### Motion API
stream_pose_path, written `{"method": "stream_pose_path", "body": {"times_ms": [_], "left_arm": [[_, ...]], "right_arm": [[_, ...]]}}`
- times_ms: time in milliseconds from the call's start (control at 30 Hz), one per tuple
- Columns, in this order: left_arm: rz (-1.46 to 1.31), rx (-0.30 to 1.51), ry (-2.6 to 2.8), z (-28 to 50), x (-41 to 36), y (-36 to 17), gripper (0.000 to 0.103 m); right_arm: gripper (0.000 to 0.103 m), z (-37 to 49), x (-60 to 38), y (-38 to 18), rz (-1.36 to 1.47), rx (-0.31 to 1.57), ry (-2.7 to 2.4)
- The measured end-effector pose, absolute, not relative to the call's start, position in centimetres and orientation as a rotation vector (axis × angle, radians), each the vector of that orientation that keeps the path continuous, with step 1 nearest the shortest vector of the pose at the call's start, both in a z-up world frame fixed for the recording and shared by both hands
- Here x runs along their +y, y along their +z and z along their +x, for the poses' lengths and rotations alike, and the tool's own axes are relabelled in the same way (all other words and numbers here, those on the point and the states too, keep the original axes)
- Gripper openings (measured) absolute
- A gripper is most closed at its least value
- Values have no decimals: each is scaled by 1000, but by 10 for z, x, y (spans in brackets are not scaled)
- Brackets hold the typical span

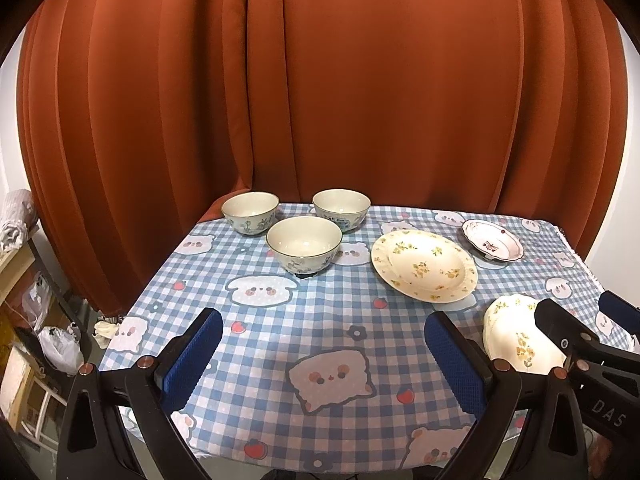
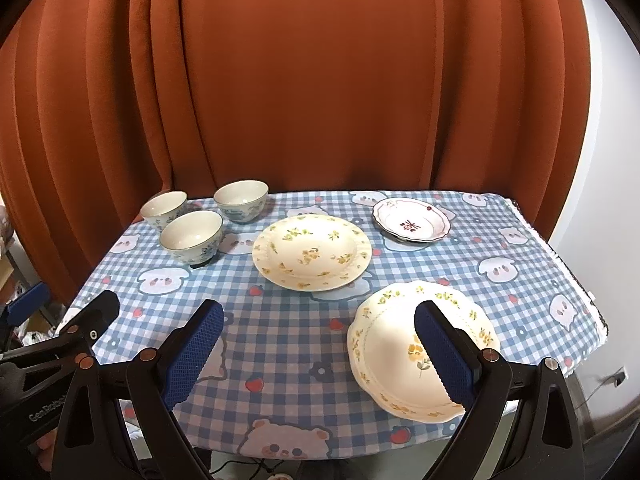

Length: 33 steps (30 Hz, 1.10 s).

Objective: Organize plates and bowls

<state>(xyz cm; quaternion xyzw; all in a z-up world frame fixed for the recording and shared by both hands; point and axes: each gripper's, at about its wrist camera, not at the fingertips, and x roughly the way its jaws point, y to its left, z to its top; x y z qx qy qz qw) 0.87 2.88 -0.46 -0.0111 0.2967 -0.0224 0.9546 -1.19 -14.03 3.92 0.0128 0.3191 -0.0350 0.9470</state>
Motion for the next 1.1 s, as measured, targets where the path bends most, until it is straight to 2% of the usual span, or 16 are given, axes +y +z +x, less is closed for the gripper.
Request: {"method": "stream_pose_path", "body": {"times_ms": [1100], "left_arm": [[-8,601,-69,9,20,-6,100]], "right_arm": [[98,-13,-148,35,50,656,-101]]}}
